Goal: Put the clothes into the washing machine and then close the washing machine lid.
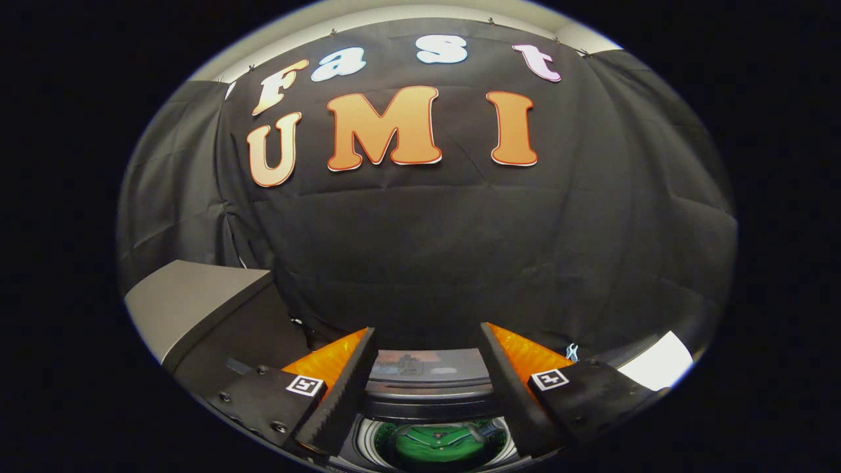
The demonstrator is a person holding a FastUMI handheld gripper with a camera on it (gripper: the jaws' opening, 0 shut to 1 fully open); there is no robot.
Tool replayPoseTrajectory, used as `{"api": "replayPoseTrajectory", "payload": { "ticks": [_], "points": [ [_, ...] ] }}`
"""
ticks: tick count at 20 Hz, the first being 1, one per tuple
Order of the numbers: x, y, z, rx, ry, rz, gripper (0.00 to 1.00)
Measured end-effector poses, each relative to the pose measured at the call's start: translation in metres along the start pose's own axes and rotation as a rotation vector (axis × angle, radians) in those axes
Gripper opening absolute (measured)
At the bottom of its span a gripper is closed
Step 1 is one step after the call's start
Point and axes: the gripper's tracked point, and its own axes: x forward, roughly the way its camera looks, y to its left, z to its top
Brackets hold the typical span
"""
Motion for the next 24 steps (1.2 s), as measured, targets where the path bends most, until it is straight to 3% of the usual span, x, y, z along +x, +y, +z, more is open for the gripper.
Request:
{"api": "replayPoseTrajectory", "payload": {
  "ticks": [6, 11, 17, 24],
  "points": [
    [-0.011, 0.008, -0.035, 0.016, 0.072, 0.031, 0.99],
    [-0.023, 0.01, -0.027, 0.023, 0.056, 0.037, 0.99],
    [-0.046, 0.018, 0.035, 0.083, -0.053, 0.055, 0.99],
    [-0.097, 0.027, 0.137, 0.035, -0.242, 0.06, 0.98]
  ]
}}
